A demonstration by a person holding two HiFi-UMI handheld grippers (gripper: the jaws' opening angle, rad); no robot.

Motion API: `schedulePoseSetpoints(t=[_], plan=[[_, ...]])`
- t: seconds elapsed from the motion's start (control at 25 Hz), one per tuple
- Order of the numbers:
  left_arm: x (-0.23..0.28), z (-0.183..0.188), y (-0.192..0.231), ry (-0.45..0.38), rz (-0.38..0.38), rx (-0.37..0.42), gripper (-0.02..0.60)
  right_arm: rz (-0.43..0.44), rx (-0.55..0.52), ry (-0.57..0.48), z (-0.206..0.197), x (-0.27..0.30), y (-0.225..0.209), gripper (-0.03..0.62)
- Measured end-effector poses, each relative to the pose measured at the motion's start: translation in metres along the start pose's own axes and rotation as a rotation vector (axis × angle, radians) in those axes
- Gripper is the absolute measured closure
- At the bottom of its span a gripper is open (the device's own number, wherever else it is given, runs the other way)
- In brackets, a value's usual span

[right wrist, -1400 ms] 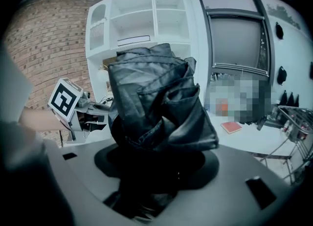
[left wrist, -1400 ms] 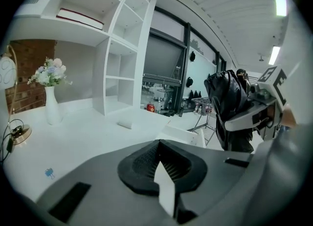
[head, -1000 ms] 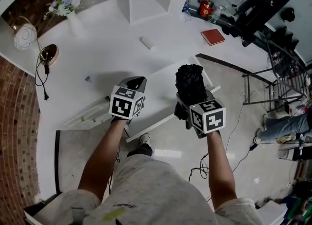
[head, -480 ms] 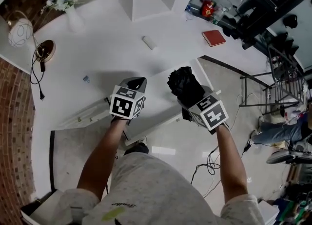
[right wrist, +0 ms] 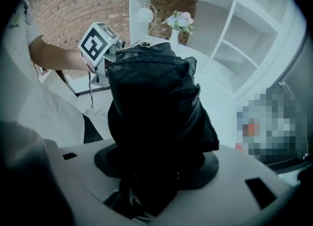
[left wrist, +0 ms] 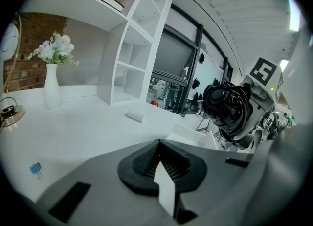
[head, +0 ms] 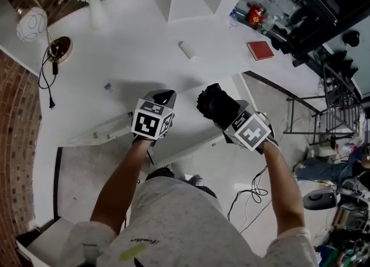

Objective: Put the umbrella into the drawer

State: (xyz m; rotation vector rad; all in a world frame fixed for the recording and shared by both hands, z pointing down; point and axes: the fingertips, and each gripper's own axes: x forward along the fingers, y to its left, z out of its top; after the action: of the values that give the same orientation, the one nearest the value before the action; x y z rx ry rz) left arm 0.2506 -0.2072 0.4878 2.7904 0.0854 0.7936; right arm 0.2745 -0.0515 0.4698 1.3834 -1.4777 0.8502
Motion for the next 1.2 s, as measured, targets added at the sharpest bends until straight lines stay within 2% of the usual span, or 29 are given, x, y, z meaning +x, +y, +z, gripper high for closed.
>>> schedulePoseSetpoints(t=[0.28, 0.68, 1.2], plan=[[-0.004, -0.003, 0.006, -0.014, 0.025, -0.029, 0.584, 0.018, -0.143, 0.088, 0.005, 0.01, -0.004, 0.345], [-0.015, -0.01, 0.021, -0.031, 0.101, -0.067, 0.584, 0.078, -0.351, 0.195, 0.005, 0.025, -0.004, 0.345], [-0.027, -0.029, 0.018, -0.027, 0.227, -0.131, 0.584, 0.154, -0.563, 0.239, -0.004, 0.053, -0.005, 0.345]])
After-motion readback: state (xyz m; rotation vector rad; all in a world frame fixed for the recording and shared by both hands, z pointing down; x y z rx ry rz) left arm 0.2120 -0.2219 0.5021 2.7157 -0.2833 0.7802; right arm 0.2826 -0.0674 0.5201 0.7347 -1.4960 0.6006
